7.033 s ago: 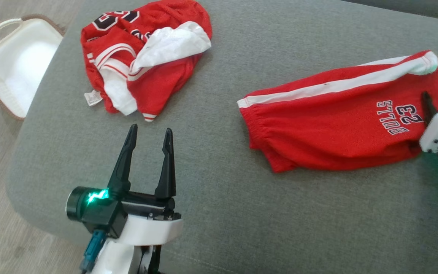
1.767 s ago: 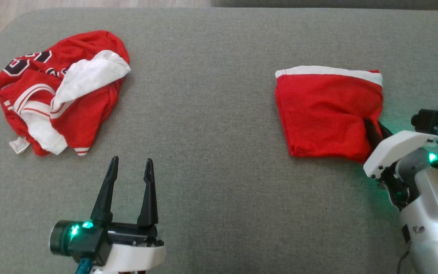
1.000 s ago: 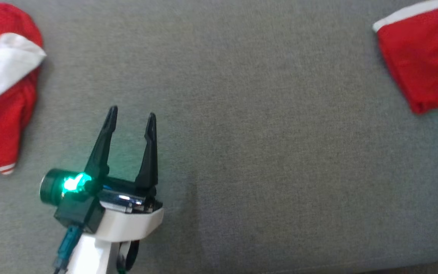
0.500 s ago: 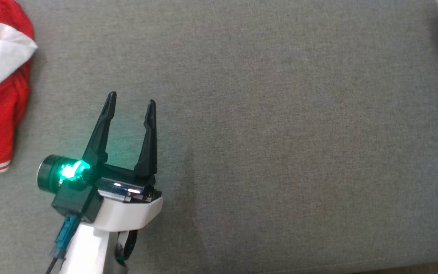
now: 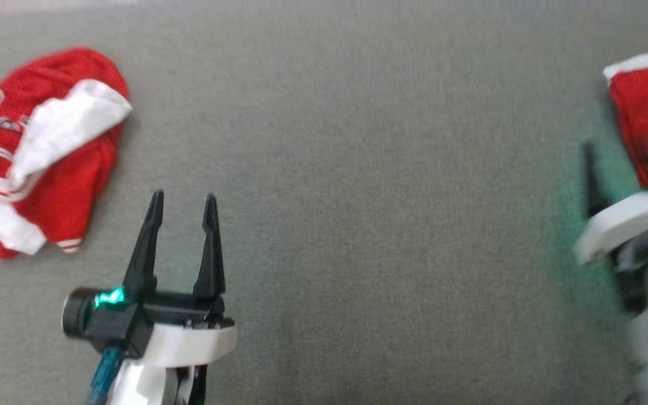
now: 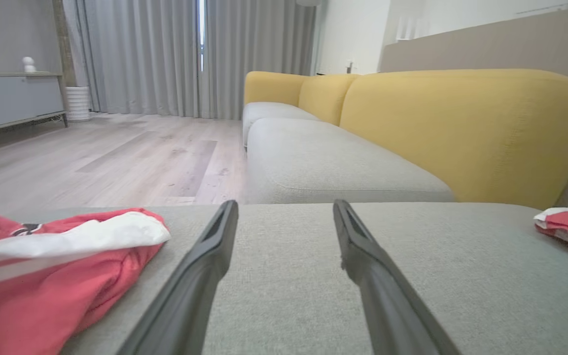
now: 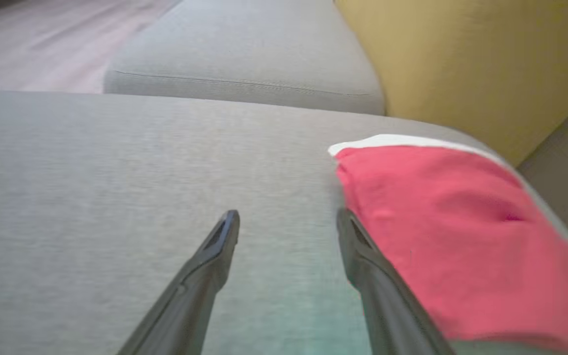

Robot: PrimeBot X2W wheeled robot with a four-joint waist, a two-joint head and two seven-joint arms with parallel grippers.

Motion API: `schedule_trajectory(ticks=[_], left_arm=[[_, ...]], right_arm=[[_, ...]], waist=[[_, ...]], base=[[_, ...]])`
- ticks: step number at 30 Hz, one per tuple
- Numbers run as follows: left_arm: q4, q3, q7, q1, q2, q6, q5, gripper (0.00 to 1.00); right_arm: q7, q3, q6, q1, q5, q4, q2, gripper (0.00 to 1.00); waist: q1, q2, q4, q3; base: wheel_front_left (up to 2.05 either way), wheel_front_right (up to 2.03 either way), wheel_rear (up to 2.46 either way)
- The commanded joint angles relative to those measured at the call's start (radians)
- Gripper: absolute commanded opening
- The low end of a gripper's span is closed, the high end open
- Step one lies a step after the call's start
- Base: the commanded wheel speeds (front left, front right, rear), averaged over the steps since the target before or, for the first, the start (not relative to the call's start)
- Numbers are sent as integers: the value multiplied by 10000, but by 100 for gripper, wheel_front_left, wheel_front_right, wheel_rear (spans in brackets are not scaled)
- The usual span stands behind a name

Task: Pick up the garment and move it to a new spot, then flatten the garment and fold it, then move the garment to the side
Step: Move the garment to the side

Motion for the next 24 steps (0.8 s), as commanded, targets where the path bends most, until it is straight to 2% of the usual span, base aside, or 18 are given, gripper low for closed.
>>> schedule_trajectory(ticks=[1,5,6,10,12,15,18,24], left_arm=[[-164,308,-47,112,9,234,-184,100],[99,318,-47,541,8,705,-470,100],[99,318,-47,541,8,705,-470,100],[386,244,-47,997,8,984,-577,100],[512,270,-47,1213,8,1079,-483,100],[470,316,-47,1536,7,1179,-440,100],[464,327,-47,1752,7,1096,-232,100],[462,450,-47,2267,7,976,-4,100]], right_arm=[[-624,725,65,231,352,-18,232,100],[-2214,1863,65,788,1142,692,823,100],[-2214,1863,65,788,1142,692,823,100],[-3601,2935,65,1338,1847,1283,1072,100],[-3824,3031,65,1590,2104,1342,1144,100],[-3876,2723,65,2223,2062,261,1375,100],[-3878,2427,65,2899,1825,-541,1530,100],[-3880,2514,65,3943,1400,-1251,1673,100]], waist=[[2,0,319,-919],[2,0,507,-1744],[2,0,507,-1744],[2,0,692,-2485],[2,0,730,-2785],[2,0,769,-3201],[2,0,770,-3440],[2,0,653,-3810]], base=[[0,0,0],[0,0,0],[0,0,0],[0,0,0],[0,0,0],[0,0,0],[0,0,0],[0,0,0]])
